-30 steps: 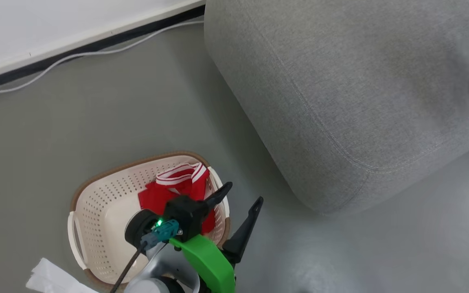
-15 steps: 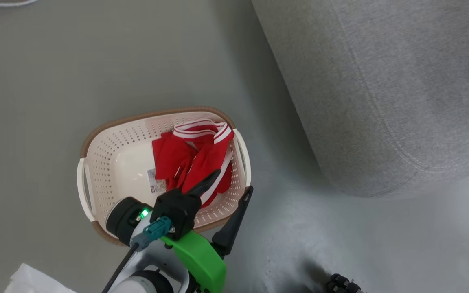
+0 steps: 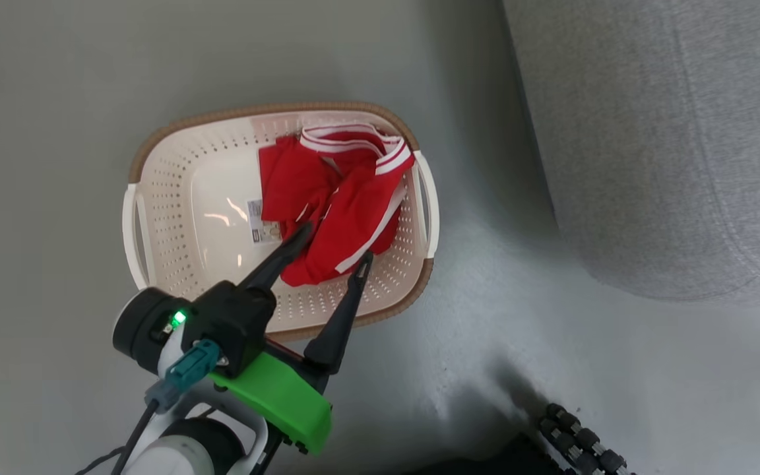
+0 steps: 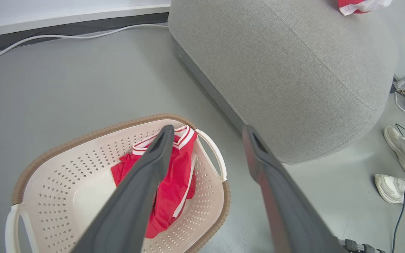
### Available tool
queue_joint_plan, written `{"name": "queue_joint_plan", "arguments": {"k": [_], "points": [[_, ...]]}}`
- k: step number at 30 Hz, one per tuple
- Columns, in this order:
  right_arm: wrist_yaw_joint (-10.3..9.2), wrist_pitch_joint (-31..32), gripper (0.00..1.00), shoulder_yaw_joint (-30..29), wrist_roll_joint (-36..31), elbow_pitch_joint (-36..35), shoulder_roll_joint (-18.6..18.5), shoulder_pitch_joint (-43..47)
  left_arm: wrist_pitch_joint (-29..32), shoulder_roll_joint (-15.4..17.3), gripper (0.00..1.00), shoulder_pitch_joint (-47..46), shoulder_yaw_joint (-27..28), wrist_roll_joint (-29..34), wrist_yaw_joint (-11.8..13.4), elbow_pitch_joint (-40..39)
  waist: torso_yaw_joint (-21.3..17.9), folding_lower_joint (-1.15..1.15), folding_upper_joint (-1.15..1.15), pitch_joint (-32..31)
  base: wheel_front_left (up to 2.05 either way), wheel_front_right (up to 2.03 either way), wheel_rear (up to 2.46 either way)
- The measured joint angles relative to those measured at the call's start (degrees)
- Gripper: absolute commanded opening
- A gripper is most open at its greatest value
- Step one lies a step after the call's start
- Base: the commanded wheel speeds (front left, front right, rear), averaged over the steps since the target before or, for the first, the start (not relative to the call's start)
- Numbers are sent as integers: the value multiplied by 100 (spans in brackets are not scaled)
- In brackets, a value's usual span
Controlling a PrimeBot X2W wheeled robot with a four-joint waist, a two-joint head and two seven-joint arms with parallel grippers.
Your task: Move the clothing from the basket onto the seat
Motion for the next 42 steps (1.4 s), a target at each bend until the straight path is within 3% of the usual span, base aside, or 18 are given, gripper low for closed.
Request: {"name": "queue_joint_plan", "arguments": {"k": [6,20,21,22,23,24,30,35,42], "points": [[32,-56,0,202,-104,322,130,-79,-24,82,100,-3,132,132,51,-132,55,0,0,386,0,0,0],[424,-199,0,612,-502,1066,559,-289,-248,115,100,-259,315,122,45,80,-232,0,0,775,0,0,0],[434,-200,10,652,-564,1161,593,-243,-299,111,100,-292,322,109,42,156,-249,0,0,763,0,0,0],[460,-200,44,677,-616,1260,636,-173,-342,110,100,-322,333,99,14,242,-263,0,0,740,0,0,0],[477,-200,84,727,-682,1350,672,-80,-396,103,100,-343,345,78,-11,310,-273,0,0,708,0,0,0],[515,-200,100,813,-780,1426,691,32,-444,89,100,-360,353,45,-29,377,-281,0,0,670,0,0,0],[750,-199,100,1206,-1272,1406,821,310,-722,-67,100,-420,444,-168,-60,714,-338,0,0,363,0,0,0],[984,-200,100,1484,-1839,960,821,369,-973,-174,100,-425,623,-326,-83,1096,-413,0,0,39,0,0,0],[1129,-200,100,1426,-2171,63,824,857,-1483,-354,100,-458,934,-576,-93,1562,-490,0,0,-490,0,0,0]]}}
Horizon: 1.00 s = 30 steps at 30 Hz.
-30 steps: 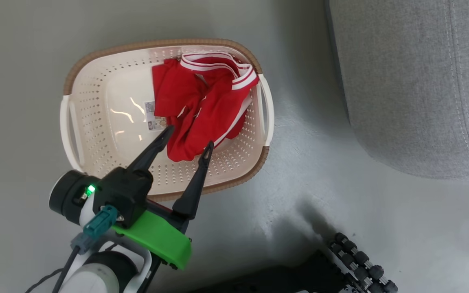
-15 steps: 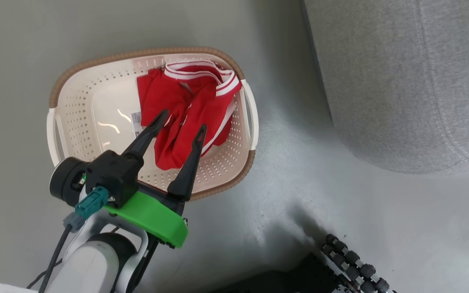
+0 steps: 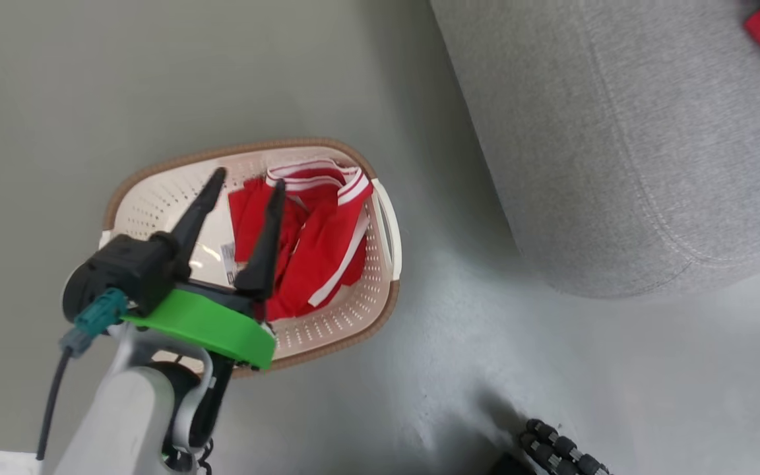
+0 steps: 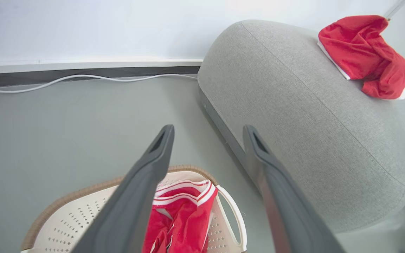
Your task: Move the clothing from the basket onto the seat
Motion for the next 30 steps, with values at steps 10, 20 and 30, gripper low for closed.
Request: {"name": "queue_joint_plan", "arguments": {"k": [10,20,30], "points": [[153,-1,100,179,-180,-1007,537,851,-738,-49,100,39,389,-29,68,695,123,0,0,-706,0,0,0],[168,0,100,604,-708,-1592,848,2337,-1270,-162,100,330,463,-76,68,1366,664,0,0,-1409,0,0,0],[167,0,100,996,-1283,-1779,1319,3872,-1461,-104,100,878,608,-225,62,1883,1224,-1,0,-2311,0,0,0]]}}
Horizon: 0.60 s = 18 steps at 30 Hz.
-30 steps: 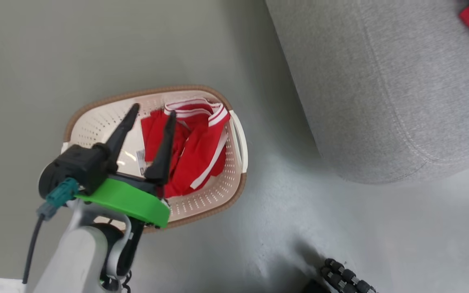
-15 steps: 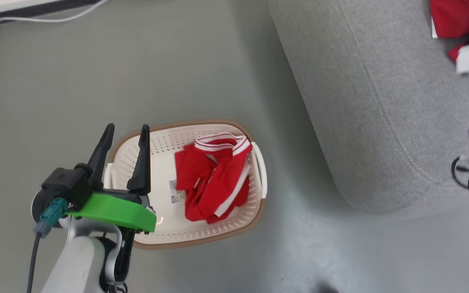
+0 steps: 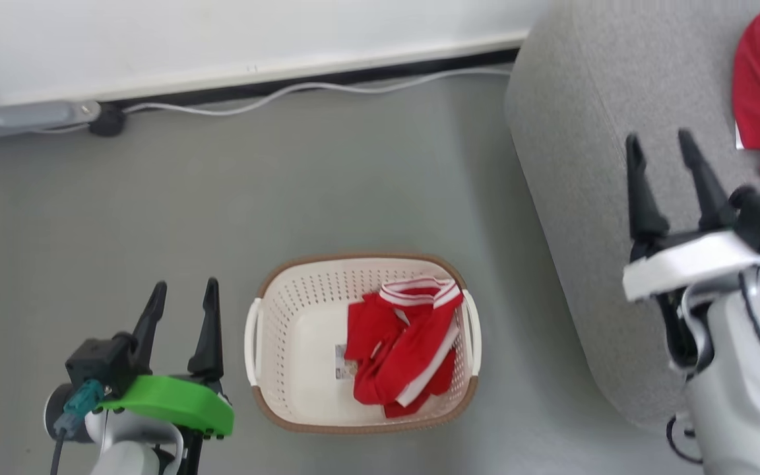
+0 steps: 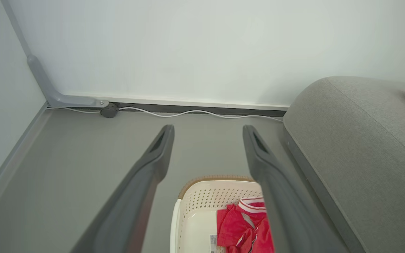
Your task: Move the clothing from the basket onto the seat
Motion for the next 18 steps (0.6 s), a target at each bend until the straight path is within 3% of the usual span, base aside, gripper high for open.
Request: {"name": "queue_joint_plan", "arguments": {"k": [9,18], "points": [[-24,1,100,358,-311,-7,143,906,-57,86,100,589,283,-58,-9,136,229,0,0,-787,0,0,0],[-133,1,100,422,-321,-171,210,1450,-105,121,100,825,360,-98,-8,-30,191,0,0,-1283,0,0,0]]}}
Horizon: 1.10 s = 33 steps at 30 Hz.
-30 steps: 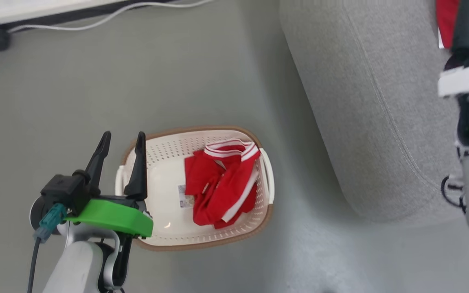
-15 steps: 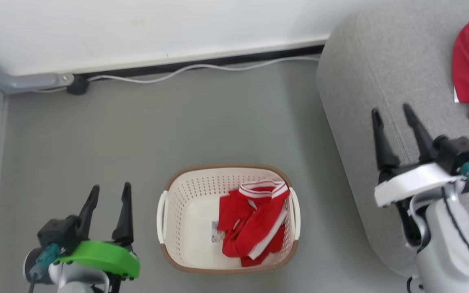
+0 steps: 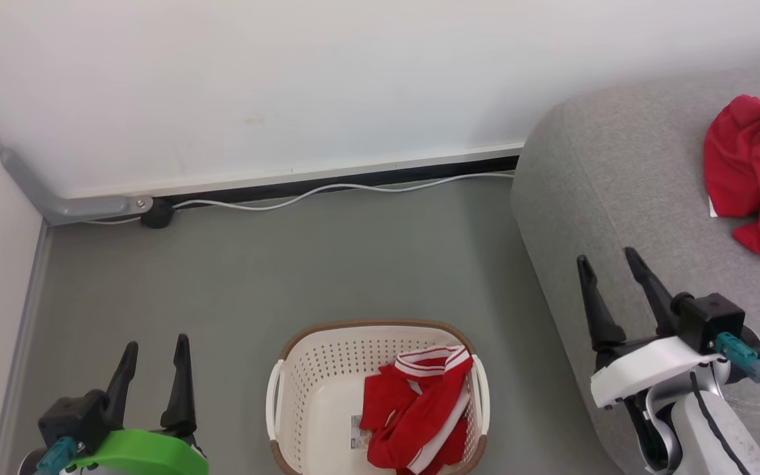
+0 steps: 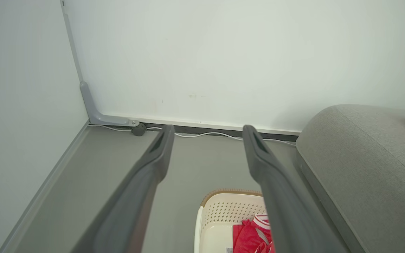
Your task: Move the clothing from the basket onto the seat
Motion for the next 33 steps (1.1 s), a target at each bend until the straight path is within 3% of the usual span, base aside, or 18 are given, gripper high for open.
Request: {"name": "queue_joint_plan", "arguments": {"k": [11,21,33], "points": [[-49,0,100,30,-65,-560,34,80,19,34,100,102,-119,-37,-14,-402,-232,0,0,236,0,0,0],[-108,0,100,-118,-151,-1263,36,-198,532,110,100,-210,-643,153,-166,-615,-467,0,0,923,0,0,0],[-143,0,100,-121,-96,-1634,87,-633,1184,136,100,-911,-1048,485,-214,-788,-849,0,0,1853,0,0,0]]}}
